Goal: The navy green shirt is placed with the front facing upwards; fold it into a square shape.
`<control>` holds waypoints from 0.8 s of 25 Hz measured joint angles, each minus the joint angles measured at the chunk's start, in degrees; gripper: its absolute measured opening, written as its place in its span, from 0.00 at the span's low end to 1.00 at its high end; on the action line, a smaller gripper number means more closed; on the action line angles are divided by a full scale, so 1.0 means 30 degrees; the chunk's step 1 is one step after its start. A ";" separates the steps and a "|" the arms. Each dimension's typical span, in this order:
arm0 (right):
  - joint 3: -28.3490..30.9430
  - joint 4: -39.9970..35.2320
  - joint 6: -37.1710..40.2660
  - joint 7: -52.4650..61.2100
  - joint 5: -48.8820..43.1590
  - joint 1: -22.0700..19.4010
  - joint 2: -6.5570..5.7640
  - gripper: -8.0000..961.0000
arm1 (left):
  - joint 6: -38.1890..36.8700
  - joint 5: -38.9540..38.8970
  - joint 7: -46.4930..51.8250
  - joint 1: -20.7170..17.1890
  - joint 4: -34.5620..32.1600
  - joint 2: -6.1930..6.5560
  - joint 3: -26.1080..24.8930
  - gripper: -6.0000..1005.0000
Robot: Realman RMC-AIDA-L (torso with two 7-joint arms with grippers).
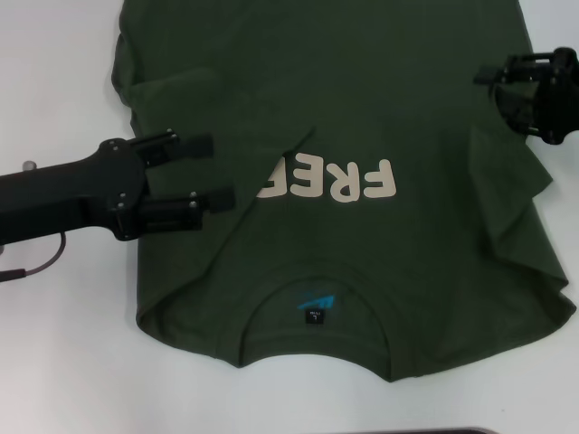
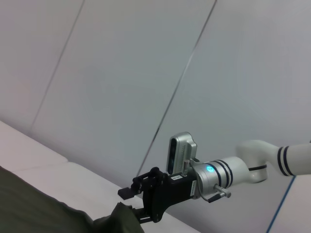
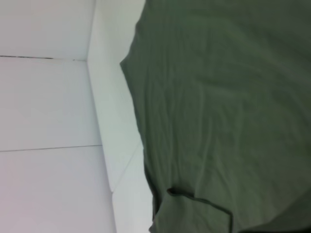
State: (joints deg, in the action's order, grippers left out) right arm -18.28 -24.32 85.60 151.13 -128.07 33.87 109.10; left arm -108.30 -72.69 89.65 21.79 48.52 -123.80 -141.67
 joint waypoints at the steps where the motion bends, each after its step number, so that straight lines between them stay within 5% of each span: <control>1: -0.0039 0.0002 -0.0003 -0.0002 0.0064 0.0080 0.0012 0.41 | 0.0001 -0.0001 -0.0001 -0.0001 0.0001 0.0006 -0.0046 0.90; 20: -0.2190 -0.0195 -0.1257 0.1281 -0.0463 0.0107 -0.0286 0.49 | 0.0007 0.0033 0.0001 -0.0178 -0.0001 0.0007 -0.0090 0.90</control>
State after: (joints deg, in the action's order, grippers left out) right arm -24.85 -24.91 81.83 154.97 -129.46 34.19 108.24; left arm -108.28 -72.59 89.65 21.26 48.52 -123.78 -141.94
